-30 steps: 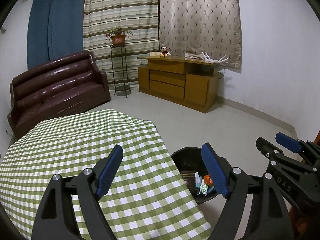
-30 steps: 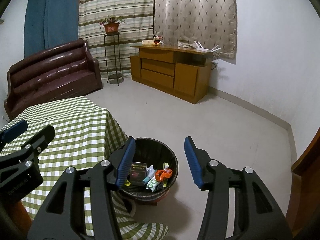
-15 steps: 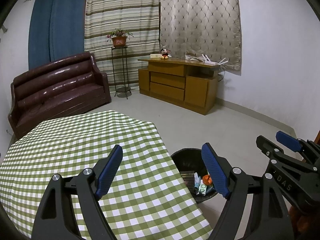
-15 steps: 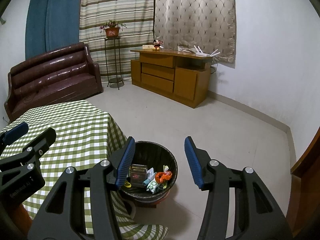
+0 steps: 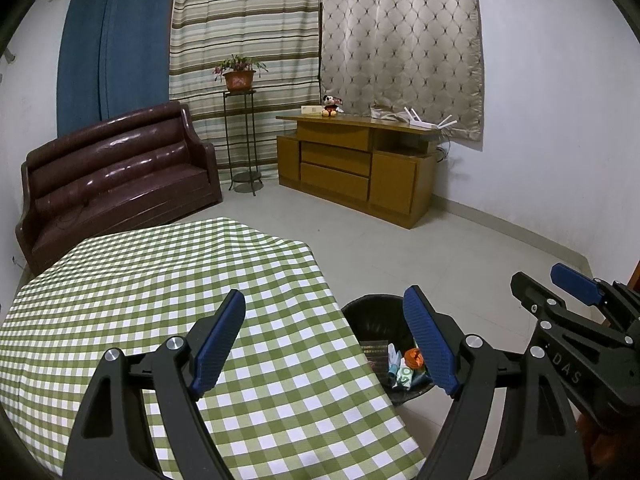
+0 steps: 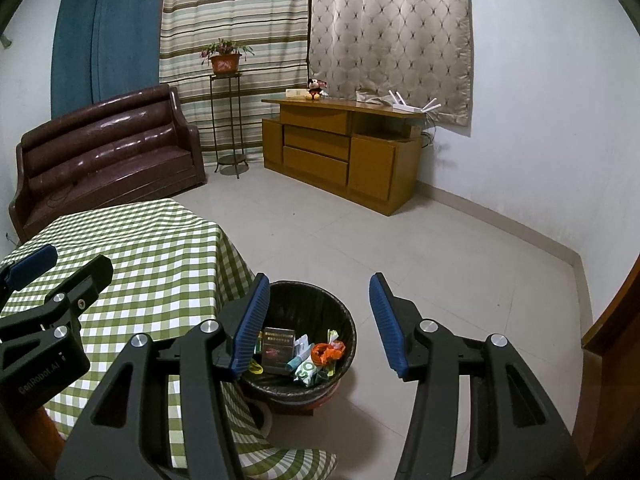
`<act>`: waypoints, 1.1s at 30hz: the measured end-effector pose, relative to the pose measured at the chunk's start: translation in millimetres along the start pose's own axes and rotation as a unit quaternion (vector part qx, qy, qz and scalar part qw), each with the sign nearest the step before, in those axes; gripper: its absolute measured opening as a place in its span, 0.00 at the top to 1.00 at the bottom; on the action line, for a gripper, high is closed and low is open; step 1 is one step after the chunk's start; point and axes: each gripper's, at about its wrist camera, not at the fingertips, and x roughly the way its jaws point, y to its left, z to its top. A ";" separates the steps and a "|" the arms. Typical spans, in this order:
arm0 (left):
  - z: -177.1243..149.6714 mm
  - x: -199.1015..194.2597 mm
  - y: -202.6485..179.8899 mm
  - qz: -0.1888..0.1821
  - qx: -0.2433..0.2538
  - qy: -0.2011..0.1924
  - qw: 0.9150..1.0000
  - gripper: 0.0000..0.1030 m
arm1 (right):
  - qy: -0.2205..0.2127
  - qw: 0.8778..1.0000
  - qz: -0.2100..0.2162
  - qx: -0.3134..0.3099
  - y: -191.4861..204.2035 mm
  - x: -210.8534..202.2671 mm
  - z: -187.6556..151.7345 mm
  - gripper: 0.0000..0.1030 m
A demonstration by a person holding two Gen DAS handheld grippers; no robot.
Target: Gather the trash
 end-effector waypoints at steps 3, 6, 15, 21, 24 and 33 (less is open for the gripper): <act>0.1 0.0 -0.1 0.000 -0.001 0.000 1.000 0.24 | 0.000 1.000 0.000 0.000 0.0 -0.2 0.1 0.51; 0.0 -0.2 -0.1 0.001 0.001 -0.001 1.000 0.24 | 0.000 1.000 0.000 -0.001 0.2 -0.4 0.2 0.51; -1.1 2.9 0.7 -0.003 -0.003 0.002 1.000 0.24 | 0.001 1.000 0.000 -0.001 1.5 0.8 -0.7 0.51; -1.9 5.2 1.0 -0.003 -0.004 0.001 1.000 0.24 | 0.001 1.000 0.000 -0.001 1.6 0.3 -0.3 0.51; -1.6 6.1 1.1 -0.006 -0.003 0.005 1.000 0.24 | 0.001 1.000 0.000 -0.001 1.3 0.7 -0.1 0.51; -2.3 4.6 -4.3 -0.011 0.010 -0.003 1.000 0.21 | 0.001 1.000 0.000 -0.001 1.5 0.3 0.4 0.51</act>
